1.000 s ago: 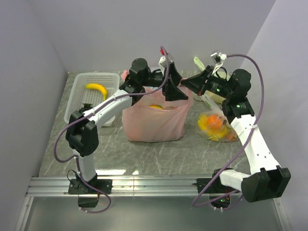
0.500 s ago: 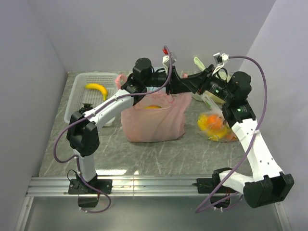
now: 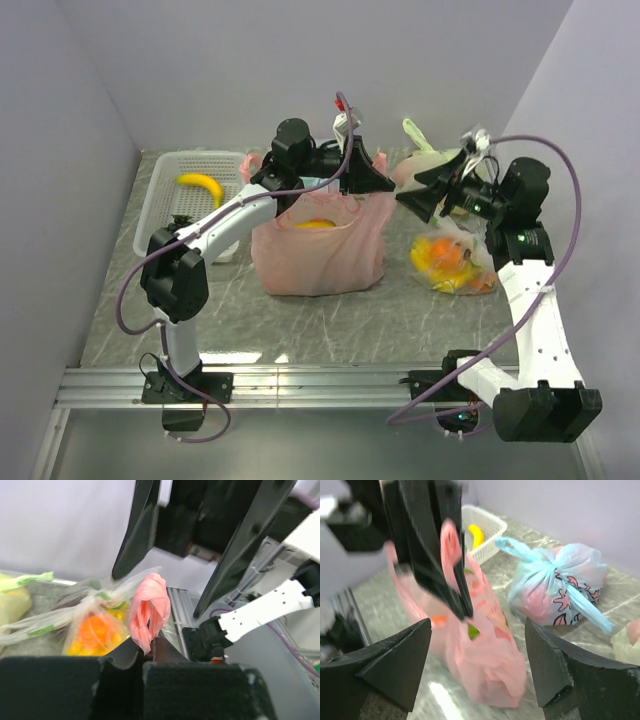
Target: Place the fake fruits into the plastic bag and tie a complex knot
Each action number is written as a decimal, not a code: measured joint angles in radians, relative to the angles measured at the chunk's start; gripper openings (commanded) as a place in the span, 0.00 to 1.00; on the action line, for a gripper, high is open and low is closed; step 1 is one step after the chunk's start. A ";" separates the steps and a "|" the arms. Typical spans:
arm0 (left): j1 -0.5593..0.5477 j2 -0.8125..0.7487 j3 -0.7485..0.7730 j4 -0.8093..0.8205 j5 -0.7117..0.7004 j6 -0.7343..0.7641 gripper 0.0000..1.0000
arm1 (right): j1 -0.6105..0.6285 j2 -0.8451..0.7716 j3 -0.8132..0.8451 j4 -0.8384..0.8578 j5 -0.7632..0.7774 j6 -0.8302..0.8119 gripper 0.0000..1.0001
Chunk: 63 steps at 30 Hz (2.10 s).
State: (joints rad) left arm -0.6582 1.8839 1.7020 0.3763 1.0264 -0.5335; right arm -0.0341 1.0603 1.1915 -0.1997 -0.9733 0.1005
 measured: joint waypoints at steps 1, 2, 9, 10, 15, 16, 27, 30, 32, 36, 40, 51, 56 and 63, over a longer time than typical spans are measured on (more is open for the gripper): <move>0.000 0.002 0.002 0.014 0.012 -0.010 0.00 | -0.004 -0.008 -0.023 0.007 -0.018 -0.024 0.82; 0.001 0.008 0.005 0.037 0.031 -0.027 0.01 | -0.004 -0.019 -0.061 0.029 -0.041 -0.050 0.83; 0.000 0.062 0.042 0.100 0.085 -0.106 0.03 | 0.029 0.063 -0.178 0.156 -0.146 -0.123 0.86; 0.001 0.069 0.045 0.100 0.088 -0.112 0.03 | 0.038 0.082 -0.181 0.175 -0.149 -0.127 0.86; 0.000 0.075 0.049 0.134 0.111 -0.145 0.01 | 0.101 0.138 -0.195 0.280 -0.167 -0.142 0.83; 0.000 0.075 0.049 0.146 0.114 -0.156 0.01 | 0.116 0.146 -0.199 0.308 -0.169 -0.140 0.82; 0.062 0.053 0.054 0.077 0.093 -0.120 0.75 | 0.190 0.206 -0.269 0.415 -0.169 -0.094 0.00; 0.108 -0.007 0.063 -0.205 0.050 0.114 0.99 | 0.190 0.200 -0.290 0.412 -0.163 -0.106 0.00; 0.129 -0.047 0.096 -0.418 0.016 0.312 0.99 | 0.190 0.195 -0.299 0.406 -0.161 -0.119 0.00; 0.133 -0.097 0.245 -0.849 -0.071 0.718 0.99 | 0.190 0.192 -0.301 0.392 -0.153 -0.135 0.00; 0.080 -0.170 0.254 -1.081 -0.172 0.967 0.99 | 0.190 0.187 -0.301 0.389 -0.137 -0.135 0.00; -0.084 -0.258 0.076 -1.203 -0.429 1.250 0.99 | 0.191 0.142 -0.301 0.394 -0.034 -0.121 0.00; -0.123 -0.240 0.005 -1.040 -0.563 1.205 0.99 | 0.193 0.128 -0.309 0.403 -0.024 -0.121 0.00; -0.133 -0.181 -0.032 -0.855 -0.690 1.169 0.99 | 0.193 0.099 -0.333 0.416 -0.036 -0.135 0.00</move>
State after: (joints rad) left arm -0.7910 1.7031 1.6703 -0.4782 0.3359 0.6353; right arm 0.1593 1.1595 0.8585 0.2161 -1.0092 -0.0349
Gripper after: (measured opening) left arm 0.994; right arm 0.008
